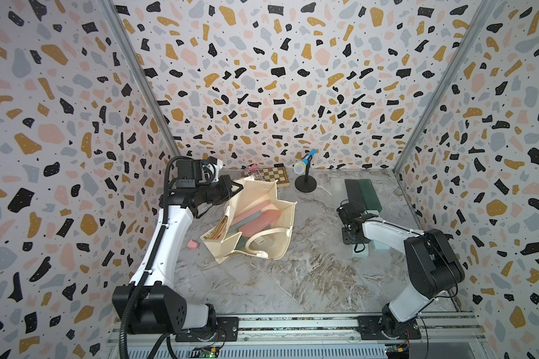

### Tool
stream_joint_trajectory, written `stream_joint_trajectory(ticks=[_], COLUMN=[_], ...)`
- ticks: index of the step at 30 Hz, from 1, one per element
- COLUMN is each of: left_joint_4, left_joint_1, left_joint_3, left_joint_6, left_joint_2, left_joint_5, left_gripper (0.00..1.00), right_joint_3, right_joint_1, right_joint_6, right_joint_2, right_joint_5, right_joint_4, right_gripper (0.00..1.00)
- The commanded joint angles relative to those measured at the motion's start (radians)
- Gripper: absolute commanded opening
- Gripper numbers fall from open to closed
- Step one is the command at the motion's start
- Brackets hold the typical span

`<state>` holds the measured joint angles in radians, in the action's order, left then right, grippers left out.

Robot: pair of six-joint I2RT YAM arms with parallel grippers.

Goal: Take out the pencil case from the canvas bag
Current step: Place the pencil case at the center of the board.

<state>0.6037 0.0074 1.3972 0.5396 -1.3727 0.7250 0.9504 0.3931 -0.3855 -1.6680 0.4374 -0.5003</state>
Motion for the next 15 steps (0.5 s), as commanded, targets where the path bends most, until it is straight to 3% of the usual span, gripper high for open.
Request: stream_joint_trajectory(ticks=[1, 15], left_joint_4=[-0.047, -0.047], left_joint_1=[0.009, 0.009], left_joint_3=[-0.009, -0.007], left_joint_6=[-0.001, -0.010], left_joint_2=[0.022, 0.009], left_joint_5=[0.024, 0.028], left_gripper=[0.00, 0.00], right_joint_3=[0.033, 0.064], right_joint_1=[0.000, -0.049], right_joint_6=[-0.010, 0.007], right_joint_2=[-0.009, -0.026], right_joint_5=[0.071, 0.090], right_joint_4=[-0.044, -0.041], right_gripper=[0.49, 0.48])
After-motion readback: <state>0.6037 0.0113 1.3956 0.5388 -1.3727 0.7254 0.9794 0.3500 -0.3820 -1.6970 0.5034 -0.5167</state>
